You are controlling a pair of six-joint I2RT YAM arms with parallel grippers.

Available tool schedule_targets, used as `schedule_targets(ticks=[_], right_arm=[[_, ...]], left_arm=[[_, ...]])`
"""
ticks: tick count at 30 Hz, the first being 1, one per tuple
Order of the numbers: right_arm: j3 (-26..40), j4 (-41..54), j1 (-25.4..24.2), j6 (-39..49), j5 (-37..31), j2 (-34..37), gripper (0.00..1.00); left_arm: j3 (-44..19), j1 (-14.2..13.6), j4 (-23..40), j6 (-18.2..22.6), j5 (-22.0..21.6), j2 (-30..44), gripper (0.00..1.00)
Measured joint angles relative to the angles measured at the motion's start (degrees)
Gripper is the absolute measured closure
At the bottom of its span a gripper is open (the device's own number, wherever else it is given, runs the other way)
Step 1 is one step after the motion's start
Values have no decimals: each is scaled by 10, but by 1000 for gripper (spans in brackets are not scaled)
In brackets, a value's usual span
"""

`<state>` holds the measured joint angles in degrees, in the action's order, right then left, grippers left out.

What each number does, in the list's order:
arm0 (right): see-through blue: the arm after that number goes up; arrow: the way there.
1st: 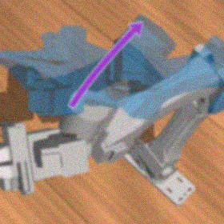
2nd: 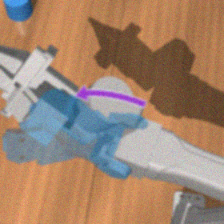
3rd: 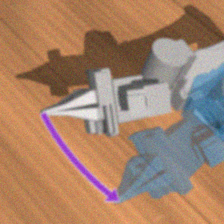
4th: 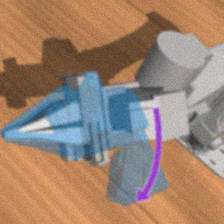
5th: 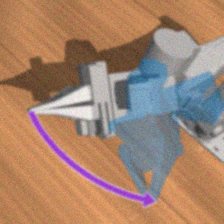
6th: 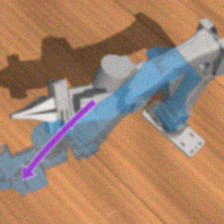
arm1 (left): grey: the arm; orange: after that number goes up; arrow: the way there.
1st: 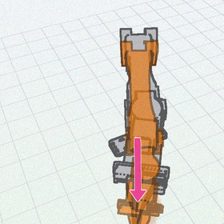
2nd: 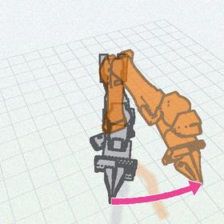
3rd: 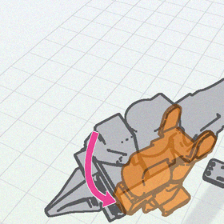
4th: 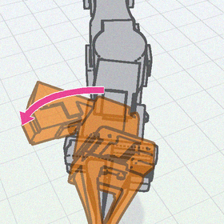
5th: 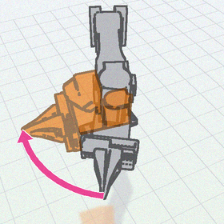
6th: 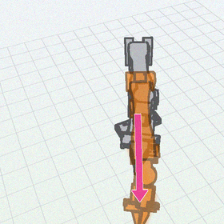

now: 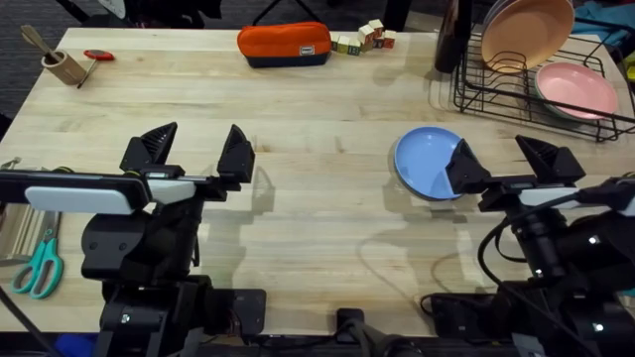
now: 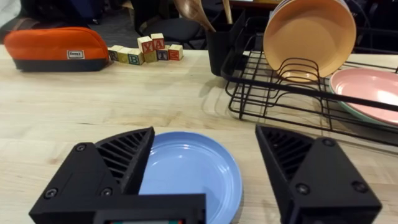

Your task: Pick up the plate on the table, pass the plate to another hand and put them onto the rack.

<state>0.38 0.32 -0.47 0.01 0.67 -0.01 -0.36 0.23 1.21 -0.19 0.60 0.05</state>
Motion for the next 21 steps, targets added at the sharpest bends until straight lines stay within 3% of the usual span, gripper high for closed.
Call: schedule_targets(ticks=[18, 21], right_arm=[[2, 3, -1, 19, -11, 0, 8], [24, 46, -1, 28, -13, 0, 8]], left_arm=[[-1, 0, 0, 0, 0, 0, 8], [-20, 0, 40, 3, 0, 0, 8]])
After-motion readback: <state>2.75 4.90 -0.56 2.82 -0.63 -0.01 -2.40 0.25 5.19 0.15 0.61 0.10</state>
